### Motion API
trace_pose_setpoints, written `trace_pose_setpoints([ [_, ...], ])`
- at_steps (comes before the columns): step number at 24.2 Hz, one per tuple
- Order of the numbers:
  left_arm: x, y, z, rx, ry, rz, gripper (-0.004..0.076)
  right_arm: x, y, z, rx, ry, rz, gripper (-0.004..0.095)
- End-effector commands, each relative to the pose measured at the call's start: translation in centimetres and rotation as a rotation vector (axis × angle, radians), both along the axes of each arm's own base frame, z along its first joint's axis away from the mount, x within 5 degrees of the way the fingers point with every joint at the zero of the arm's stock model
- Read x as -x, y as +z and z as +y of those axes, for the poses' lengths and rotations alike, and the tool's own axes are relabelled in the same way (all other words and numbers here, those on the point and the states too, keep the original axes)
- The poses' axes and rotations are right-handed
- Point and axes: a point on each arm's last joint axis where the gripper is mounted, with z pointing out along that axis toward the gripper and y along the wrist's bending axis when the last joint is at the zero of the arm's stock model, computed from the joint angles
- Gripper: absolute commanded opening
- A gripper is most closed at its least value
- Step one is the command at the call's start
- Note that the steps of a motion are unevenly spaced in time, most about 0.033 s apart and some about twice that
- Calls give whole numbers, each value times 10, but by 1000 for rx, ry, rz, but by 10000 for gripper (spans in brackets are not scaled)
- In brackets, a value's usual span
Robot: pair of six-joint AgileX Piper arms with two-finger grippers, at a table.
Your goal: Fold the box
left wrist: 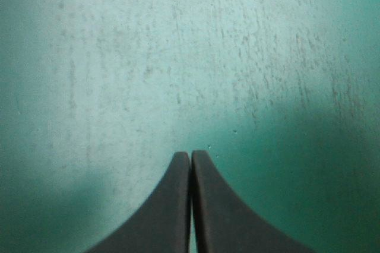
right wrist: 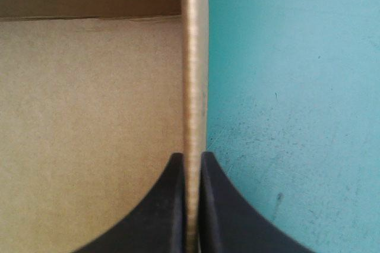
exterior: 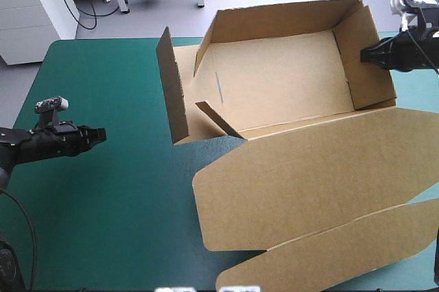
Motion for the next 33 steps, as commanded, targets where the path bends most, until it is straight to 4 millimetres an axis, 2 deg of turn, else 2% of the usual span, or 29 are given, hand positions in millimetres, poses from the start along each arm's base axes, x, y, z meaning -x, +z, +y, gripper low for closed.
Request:
trace_pose_setpoints([
  [1, -2, 15, -5, 96, 42, -129, 14, 15, 29, 9, -56, 10, -128, -19],
  [3, -1, 22, -14, 184, -33, -183, 86, 15, 29, 9, -54, 16, -133, -19],
  [5, 0, 29, -21, 262, -103, -228, 197, 15, 29, 9, -53, 18, -134, -19],
  [6, 1, 32, -26, 298, -130, -244, 298, 15, 29, 9, -56, 19, -135, -19],
  [10, 0, 32, -43, 274, -221, -256, 513, 15, 31, 11, -71, 30, -143, -19],
  [11, 0, 31, -55, 262, -264, -253, 586, 15, 31, 12, -78, 40, -148, -19],
  [12, 0, 31, -67, 272, -300, -252, 625, 14, 31, 17, -79, 53, -149, -19],
  [14, -1, 35, -81, 319, -330, -262, 628, 14, 30, 28, -56, 89, -143, -19],
  [18, 2, 45, -90, 449, -370, -293, 628, 9, 30, 50, -10, 105, -169, -11],
  [26, 11, 58, -97, 554, -495, -316, 628, 4, 29, 71, 74, 42, -200, -12],
  [33, 10, 72, -97, 549, -503, -367, 628, 1, 29, 87, 162, -22, -228, -11],
])
